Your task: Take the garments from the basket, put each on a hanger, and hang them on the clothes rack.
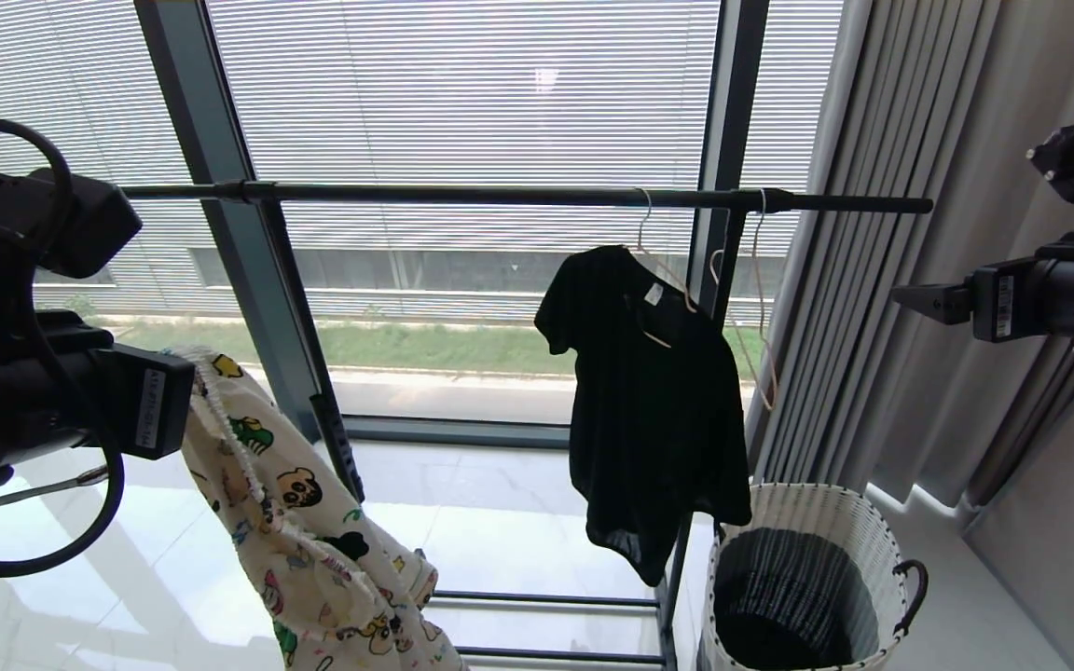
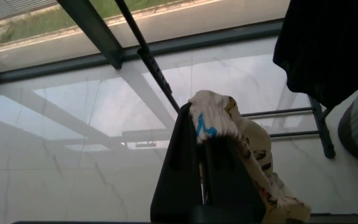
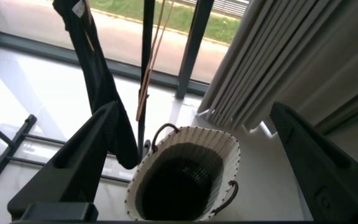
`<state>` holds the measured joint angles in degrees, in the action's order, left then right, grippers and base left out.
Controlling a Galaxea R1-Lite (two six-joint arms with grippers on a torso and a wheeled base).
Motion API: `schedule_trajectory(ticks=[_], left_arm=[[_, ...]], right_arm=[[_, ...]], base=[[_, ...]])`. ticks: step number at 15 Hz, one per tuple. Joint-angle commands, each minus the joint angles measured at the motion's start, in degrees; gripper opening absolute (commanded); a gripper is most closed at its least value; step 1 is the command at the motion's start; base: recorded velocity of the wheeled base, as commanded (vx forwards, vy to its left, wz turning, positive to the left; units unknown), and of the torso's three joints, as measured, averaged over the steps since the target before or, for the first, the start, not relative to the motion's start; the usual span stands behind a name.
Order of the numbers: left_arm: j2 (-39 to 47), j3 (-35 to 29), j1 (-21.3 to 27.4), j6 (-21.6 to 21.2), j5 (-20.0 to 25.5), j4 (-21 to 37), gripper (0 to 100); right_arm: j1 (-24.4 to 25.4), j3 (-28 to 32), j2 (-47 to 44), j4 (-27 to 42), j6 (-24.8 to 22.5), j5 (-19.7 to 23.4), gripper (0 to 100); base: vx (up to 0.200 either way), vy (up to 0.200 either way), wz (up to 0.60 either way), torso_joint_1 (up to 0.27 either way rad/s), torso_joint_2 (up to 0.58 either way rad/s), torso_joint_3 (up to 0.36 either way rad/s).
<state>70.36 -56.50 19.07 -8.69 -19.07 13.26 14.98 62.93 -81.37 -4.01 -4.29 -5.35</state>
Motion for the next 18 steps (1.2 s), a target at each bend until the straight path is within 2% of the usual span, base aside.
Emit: schedule_trajectory(ticks=[1, 4, 6, 8, 10, 13, 17, 18], left_arm=[[0.1, 0.1, 0.1, 0.0, 0.0, 0.0, 0], [0.1, 0.1, 0.2, -0.1, 0.0, 0.0, 0], [0.1, 0.0, 0.4, -0.1, 0.0, 0.0, 0], [0.0, 0.1, 0.7, -0.4, 0.0, 0.0, 0], [-0.1, 0.2, 0.9, -0.6, 0.0, 0.0, 0], [-0.1, 0.4, 2.1, -1.3, 0.0, 0.0, 0], [-0.1, 0.4, 2.7, -1.3, 0.0, 0.0, 0], [-0.1, 0.4, 2.7, -1.3, 0.0, 0.0, 0]], right_arm=[[-0.3, -0.2, -0.8, 0.1, -0.1, 1.5, 100], [-0.3, -0.2, -2.7, 0.1, 0.2, 1.4, 100], [-0.3, -0.1, -3.9, 0.1, 2.3, 1.0, 100], [-2.1, -0.3, -5.7, 0.0, 3.0, -1.0, 100], [-5.6, -0.3, -7.6, -0.2, 3.3, -2.4, 100], [-10.0, -1.7, -8.5, -0.1, 3.1, -2.3, 100], [-14.1, -5.9, -8.0, -0.6, 3.0, -0.8, 100], [-15.2, -6.7, -8.1, -1.1, 2.8, 1.3, 100]], base=[[0.200, 0.200, 0.00, 0.027, -0.05, -0.027], [0.200, 0.200, 0.00, 0.007, -0.02, -0.002], [0.200, 0.200, 0.00, 0.019, 0.01, -0.005], [0.200, 0.200, 0.00, 0.010, 0.00, 0.000], [0.200, 0.000, 0.00, 0.000, 0.01, 0.005], [0.200, 0.000, 0.00, 0.004, 0.00, 0.002], [0.000, 0.000, 0.00, 0.000, 0.00, 0.000], [0.000, 0.000, 0.00, 0.000, 0.00, 0.000]])
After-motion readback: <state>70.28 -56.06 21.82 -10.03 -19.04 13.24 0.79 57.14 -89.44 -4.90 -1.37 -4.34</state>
